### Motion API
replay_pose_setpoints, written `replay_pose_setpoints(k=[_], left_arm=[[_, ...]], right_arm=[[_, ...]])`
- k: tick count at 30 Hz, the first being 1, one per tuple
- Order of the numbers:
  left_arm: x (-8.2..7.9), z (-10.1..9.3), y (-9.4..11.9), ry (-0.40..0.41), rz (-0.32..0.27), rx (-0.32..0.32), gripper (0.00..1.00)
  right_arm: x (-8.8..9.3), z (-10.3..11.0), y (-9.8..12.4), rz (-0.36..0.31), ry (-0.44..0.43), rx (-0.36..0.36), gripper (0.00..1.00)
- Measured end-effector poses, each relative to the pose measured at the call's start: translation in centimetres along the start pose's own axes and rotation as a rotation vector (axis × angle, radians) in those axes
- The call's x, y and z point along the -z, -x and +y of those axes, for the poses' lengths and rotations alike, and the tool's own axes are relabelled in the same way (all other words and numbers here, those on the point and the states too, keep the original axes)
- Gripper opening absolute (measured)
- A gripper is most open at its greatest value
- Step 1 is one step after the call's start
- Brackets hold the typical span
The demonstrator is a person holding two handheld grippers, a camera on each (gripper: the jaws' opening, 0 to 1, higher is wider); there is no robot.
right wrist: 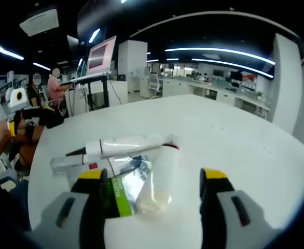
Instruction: Arrange the skincare products in the storage area until every visible bottle or jar stands upright without overlapping.
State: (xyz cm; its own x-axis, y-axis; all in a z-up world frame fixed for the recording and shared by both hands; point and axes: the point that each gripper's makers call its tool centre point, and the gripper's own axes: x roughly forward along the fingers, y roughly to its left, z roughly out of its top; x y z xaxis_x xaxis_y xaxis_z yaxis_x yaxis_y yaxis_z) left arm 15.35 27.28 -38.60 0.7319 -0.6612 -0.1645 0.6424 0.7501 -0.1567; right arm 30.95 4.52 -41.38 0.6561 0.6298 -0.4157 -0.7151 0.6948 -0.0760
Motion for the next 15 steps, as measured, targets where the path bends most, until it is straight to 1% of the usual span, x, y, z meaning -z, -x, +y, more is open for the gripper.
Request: replay_pose_setpoints(k=[7, 15], left_arm=[[-0.06, 0.05, -0.04, 0.007, -0.009, 0.005, 1.0], [0.38, 0.18, -0.11, 0.015, -0.005, 0.004, 1.0]], right_arm=[[0.2, -0.23, -0.55, 0.004, -0.008, -0.006, 0.73], [-0.01, -0.28, -0.99, 0.002, -0.016, -0.005, 0.73]])
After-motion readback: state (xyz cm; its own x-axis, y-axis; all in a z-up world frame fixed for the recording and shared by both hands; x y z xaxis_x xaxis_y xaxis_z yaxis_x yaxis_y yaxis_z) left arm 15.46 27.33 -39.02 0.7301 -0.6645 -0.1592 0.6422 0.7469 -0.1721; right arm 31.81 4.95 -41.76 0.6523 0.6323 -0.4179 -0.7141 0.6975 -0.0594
